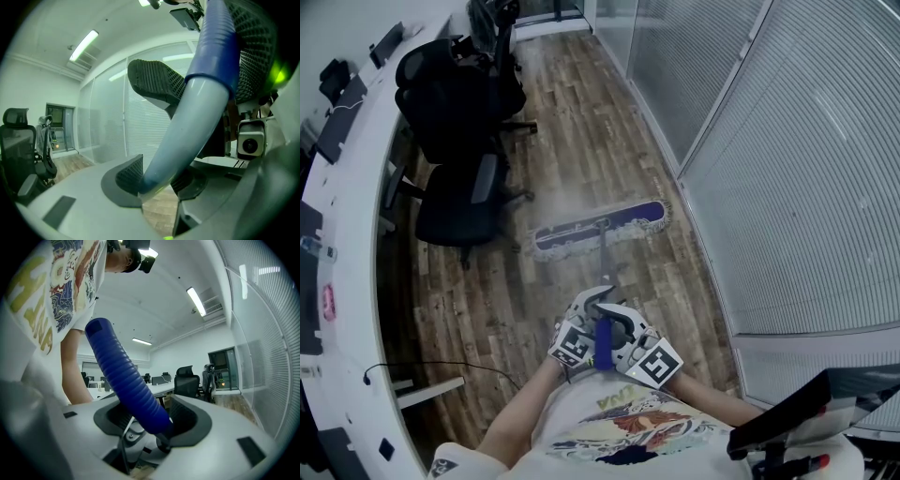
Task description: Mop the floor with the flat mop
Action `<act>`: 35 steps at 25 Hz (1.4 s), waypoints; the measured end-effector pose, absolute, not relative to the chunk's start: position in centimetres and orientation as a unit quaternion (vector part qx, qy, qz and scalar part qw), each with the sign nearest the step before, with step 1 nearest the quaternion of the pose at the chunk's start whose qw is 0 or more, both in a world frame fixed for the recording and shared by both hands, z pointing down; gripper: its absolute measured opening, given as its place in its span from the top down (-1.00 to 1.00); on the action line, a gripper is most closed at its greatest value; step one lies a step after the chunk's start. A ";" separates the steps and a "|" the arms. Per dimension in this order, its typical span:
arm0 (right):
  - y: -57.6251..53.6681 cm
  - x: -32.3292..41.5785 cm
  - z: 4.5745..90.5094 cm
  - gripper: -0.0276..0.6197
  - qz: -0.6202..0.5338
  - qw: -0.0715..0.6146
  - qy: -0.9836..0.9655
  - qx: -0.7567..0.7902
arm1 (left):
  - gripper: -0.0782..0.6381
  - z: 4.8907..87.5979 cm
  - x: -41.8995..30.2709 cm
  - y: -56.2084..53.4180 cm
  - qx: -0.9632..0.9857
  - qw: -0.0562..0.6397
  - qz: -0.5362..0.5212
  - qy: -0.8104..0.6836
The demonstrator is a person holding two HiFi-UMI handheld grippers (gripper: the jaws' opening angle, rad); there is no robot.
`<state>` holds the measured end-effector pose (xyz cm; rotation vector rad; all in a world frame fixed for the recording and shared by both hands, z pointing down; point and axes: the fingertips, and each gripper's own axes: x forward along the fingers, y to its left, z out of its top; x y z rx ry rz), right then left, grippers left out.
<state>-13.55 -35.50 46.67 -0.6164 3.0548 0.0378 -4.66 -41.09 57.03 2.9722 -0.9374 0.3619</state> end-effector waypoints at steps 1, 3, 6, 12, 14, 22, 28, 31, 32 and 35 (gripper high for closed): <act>-36.3 -13.8 46.6 0.18 0.008 0.017 0.979 -0.201 | 0.41 57.0 -4.9 -41.8 0.948 0.003 0.115 -0.297; -37.8 -14.2 47.4 0.18 0.008 -0.011 0.980 -0.197 | 0.41 56.9 -5.4 -43.5 0.948 0.002 0.116 -0.296; -40.6 -14.5 47.6 0.18 0.007 -0.017 0.982 -0.190 | 0.41 56.7 -5.8 -46.5 0.947 0.000 0.117 -0.298; -47.7 -13.0 48.6 0.18 -0.004 -0.016 0.985 -0.171 | 0.41 57.6 -4.6 -53.9 0.943 -0.006 0.123 -0.311; -51.1 -12.3 48.5 0.18 -0.004 -0.008 0.985 -0.173 | 0.41 57.7 -4.0 -57.2 0.943 -0.009 0.131 -0.306; -68.2 -9.0 47.9 0.18 0.006 0.044 0.982 -0.185 | 0.42 58.2 -1.0 -74.1 0.942 -0.035 0.177 -0.283; -82.8 -6.0 47.8 0.17 -0.003 0.093 0.977 -0.194 | 0.42 58.9 1.5 -88.8 0.937 -0.043 0.194 -0.288; -88.9 -4.7 48.7 0.17 -0.026 0.092 0.974 -0.203 | 0.42 59.5 2.5 -94.9 0.934 -0.049 0.200 -0.292; -90.5 -4.2 49.2 0.17 -0.039 0.090 0.973 -0.210 | 0.42 59.8 2.9 -96.5 0.933 -0.050 0.202 -0.292; -93.2 -2.8 50.3 0.17 -0.059 0.082 0.968 -0.230 | 0.42 60.8 4.0 -99.3 0.932 -0.053 0.207 -0.293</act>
